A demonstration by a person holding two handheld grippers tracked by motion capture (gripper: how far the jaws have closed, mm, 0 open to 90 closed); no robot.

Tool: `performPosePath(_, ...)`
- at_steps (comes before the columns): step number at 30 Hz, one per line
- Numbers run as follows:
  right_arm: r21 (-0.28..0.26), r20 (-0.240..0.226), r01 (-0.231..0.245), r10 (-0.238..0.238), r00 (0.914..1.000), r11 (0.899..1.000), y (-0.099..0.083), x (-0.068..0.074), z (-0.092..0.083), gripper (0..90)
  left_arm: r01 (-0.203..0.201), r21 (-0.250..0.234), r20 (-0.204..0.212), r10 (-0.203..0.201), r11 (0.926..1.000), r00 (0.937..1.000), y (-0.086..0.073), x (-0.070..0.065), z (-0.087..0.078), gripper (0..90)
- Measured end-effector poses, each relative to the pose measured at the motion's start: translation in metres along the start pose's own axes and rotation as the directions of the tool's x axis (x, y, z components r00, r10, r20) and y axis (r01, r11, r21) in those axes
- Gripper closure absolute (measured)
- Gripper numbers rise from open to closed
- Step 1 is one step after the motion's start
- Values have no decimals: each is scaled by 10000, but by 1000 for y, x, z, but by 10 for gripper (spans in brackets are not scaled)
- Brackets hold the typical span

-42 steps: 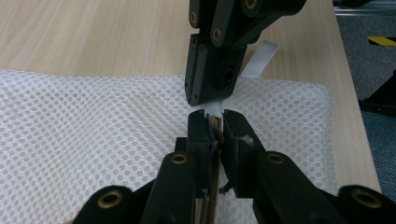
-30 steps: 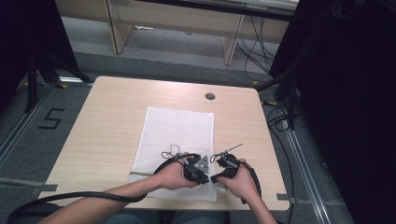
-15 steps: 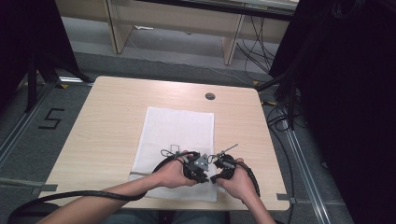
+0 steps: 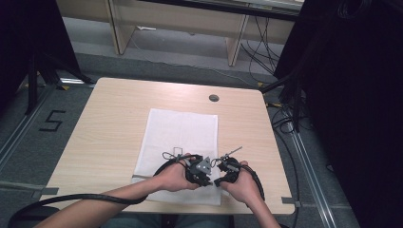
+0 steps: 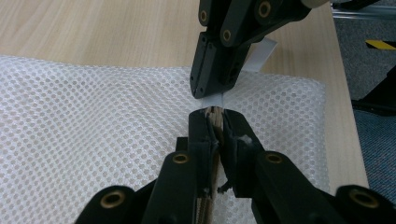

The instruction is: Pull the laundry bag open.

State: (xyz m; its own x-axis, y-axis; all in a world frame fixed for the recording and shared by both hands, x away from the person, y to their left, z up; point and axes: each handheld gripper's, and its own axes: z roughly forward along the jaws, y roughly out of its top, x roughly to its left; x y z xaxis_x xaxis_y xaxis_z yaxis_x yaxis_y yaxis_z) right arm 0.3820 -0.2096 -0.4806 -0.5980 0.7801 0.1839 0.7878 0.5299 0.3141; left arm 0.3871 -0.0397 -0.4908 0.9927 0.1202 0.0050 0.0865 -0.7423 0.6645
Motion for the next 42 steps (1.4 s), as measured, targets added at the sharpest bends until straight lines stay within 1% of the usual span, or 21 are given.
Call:
performPosePath(2, -38, -32, 38, -39, 10000, 10000, 0, 0, 0, 900, 40, -23, -1, -40, 10000, 10000, 0, 0, 0, 820)
performPosePath(3, -65, -40, 23, -23, 10000, 10000, 0, 0, 0, 900, 152, -97, 25, -152, 9998, 9999, -1, -1, 1, 820)
performPosePath(10, -54, -56, -15, 14, 10000, 10000, 0, -1, 0, 900, 138, -75, 38, -137, 9999, 9999, -2, 0, 1, 820)
performPosePath(13, -29, -79, -158, 158, 9998, 9999, -1, 0, 0, 900, 175, -94, 42, -175, 9998, 9998, -3, -1, 0, 820)
performPosePath(18, -17, -32, -42, 42, 10000, 10000, 0, 0, 0, 900, 158, 40, 27, -158, 9999, 9999, -3, 0, -1, 820)
performPosePath(19, -15, -37, -54, 54, 10000, 10000, 0, 0, 0, 900, 220, 26, 19, -220, 9998, 9998, -4, 0, -2, 820)
performPosePath(22, -21, -56, -88, 88, 9999, 10000, 0, 0, 0, 900, 125, 79, -5, -125, 9999, 9999, -6, 1, -6, 820)
performPosePath(24, -7, -54, -71, 71, 10000, 10000, 0, 0, 0, 900, 158, 27, -19, -158, 9999, 9999, -6, 1, -7, 820)
performPosePath(26, 27, -58, -53, 53, 10000, 10000, 1, 0, 0, 900, 122, 88, -73, -121, 9999, 9999, -7, 0, -7, 820)
performPosePath(28, 14, -39, -148, 148, 9999, 9999, 0, 0, 0, 900, 183, 71, -60, -182, 9998, 9998, -7, 0, -7, 820)
performPosePath(30, -25, -54, -86, 86, 9999, 10000, 0, 0, 0, 900, 65, 54, -86, -65, 10000, 9999, -7, 0, -7, 820)
performPosePath(31, -23, -59, -85, 84, 9999, 10000, 0, 0, 0, 900, 147, 66, -60, -146, 9999, 9999, -7, 0, -7, 820)
performPosePath(32, -24, -67, -94, 94, 9999, 10000, 0, 0, 0, 900, 72, 54, -93, -72, 10000, 9999, -7, 0, -7, 820)
performPosePath(33, 55, -124, -267, 267, 9996, 9996, 0, 1, -1, 900, 190, 51, -24, -190, 9998, 9998, -7, 0, -7, 820)
performPosePath(34, 18, -77, -163, 163, 9998, 9999, 0, 0, -1, 900, 219, 31, -8, -219, 9998, 9998, -8, 0, -7, 820)
performPosePath(35, 34, -127, -346, 346, 9993, 9994, 0, 1, -1, 900, 219, 18, -19, -219, 9998, 9998, -8, 0, -7, 820)
performPosePath(38, -38, -76, -238, 237, 9997, 9997, -1, 0, 0, 900, 84, 35, -102, -84, 10000, 9999, -8, 0, -8, 820)
performPosePath(40, -91, -33, -5, 4, 10000, 10000, -1, -1, 0, 900, 135, 126, -111, -134, 9998, 9998, -10, 1, -10, 820)
performPosePath(42, -36, -78, -81, 81, 9999, 10000, 0, -1, 0, 900, 166, 121, -117, -164, 9998, 9998, -10, 1, -11, 820)
